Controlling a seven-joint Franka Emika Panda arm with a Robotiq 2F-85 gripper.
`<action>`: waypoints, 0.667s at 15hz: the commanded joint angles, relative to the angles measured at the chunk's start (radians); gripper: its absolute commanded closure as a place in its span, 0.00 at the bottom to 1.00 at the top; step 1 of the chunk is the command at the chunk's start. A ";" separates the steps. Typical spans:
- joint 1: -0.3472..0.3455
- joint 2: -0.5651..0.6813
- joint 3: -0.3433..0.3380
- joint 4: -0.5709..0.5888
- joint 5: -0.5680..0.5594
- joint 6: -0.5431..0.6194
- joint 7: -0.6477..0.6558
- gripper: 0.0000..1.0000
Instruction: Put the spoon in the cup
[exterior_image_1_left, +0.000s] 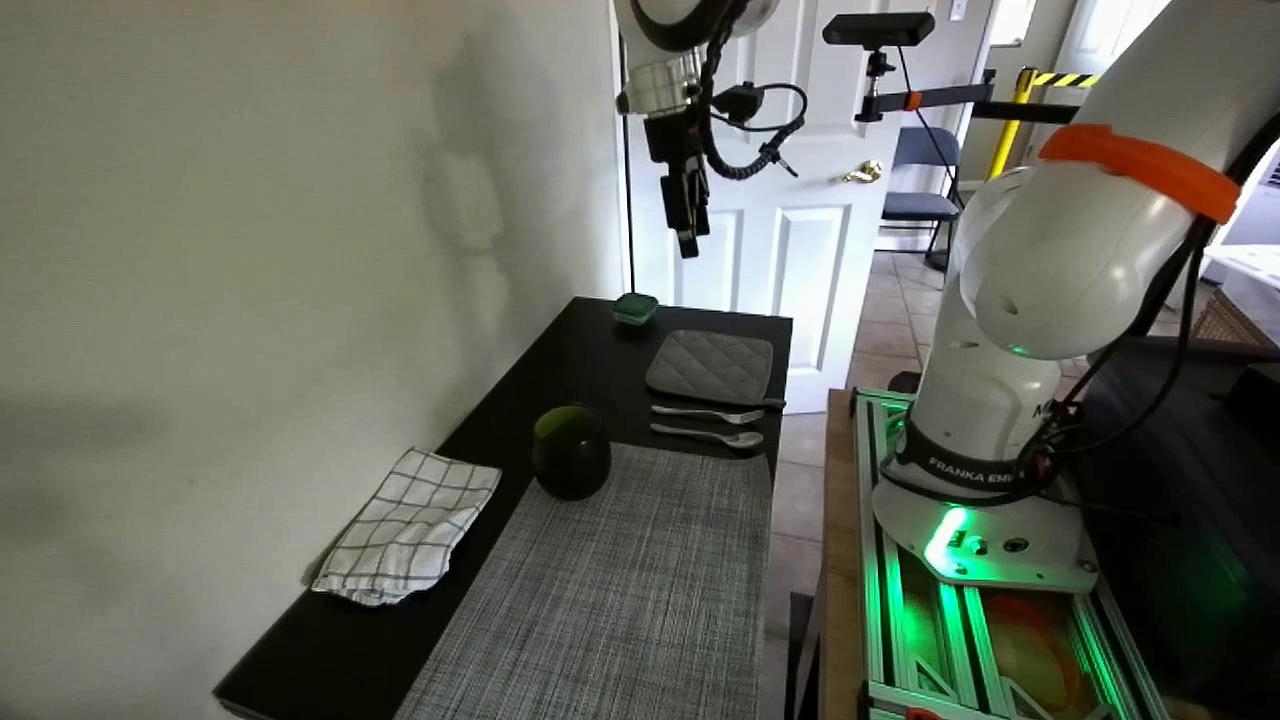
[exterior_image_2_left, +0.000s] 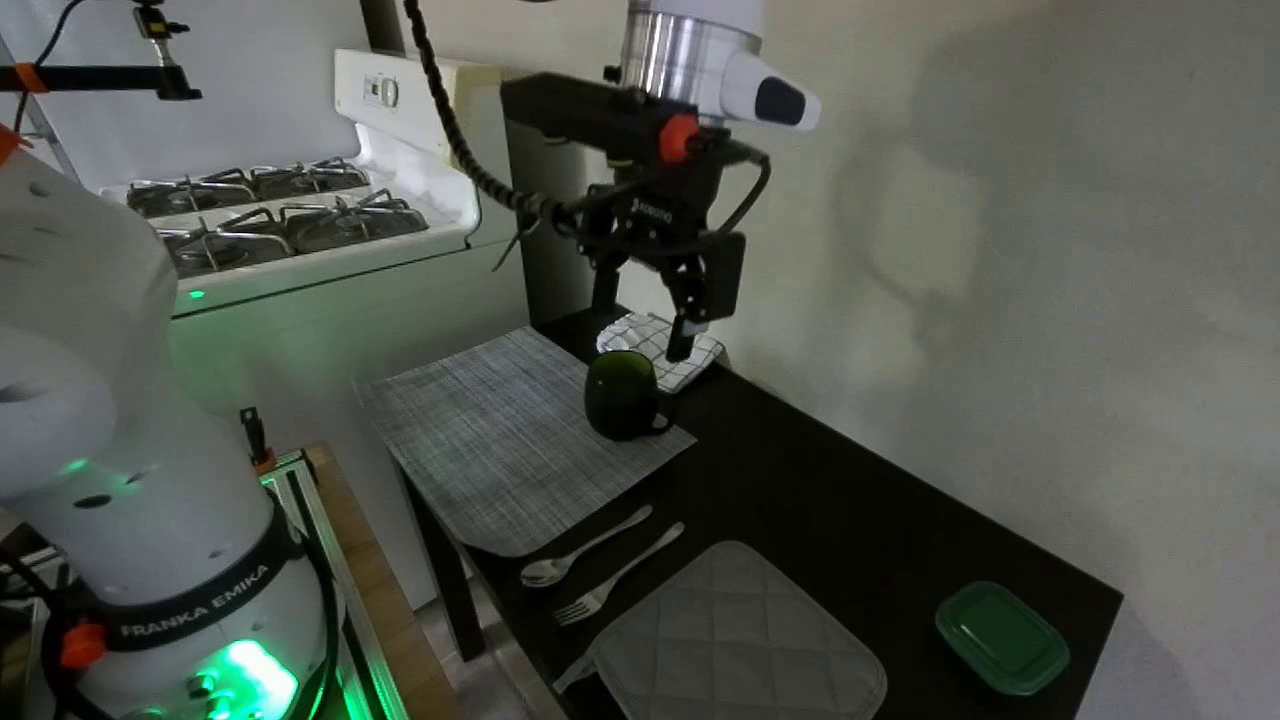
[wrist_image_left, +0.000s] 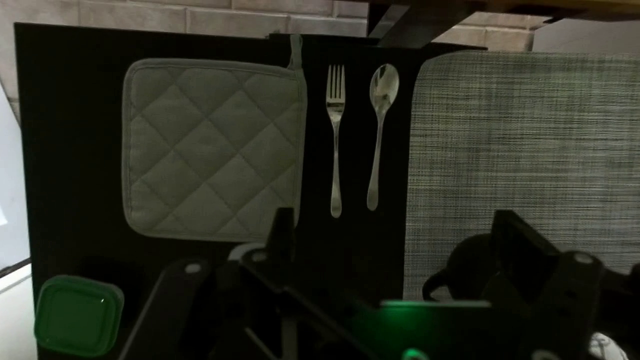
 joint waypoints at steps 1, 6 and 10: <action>-0.016 -0.067 -0.001 -0.216 -0.009 0.251 0.038 0.00; 0.007 0.084 0.020 -0.276 0.011 0.571 0.051 0.00; 0.001 0.090 0.029 -0.264 0.007 0.570 0.034 0.00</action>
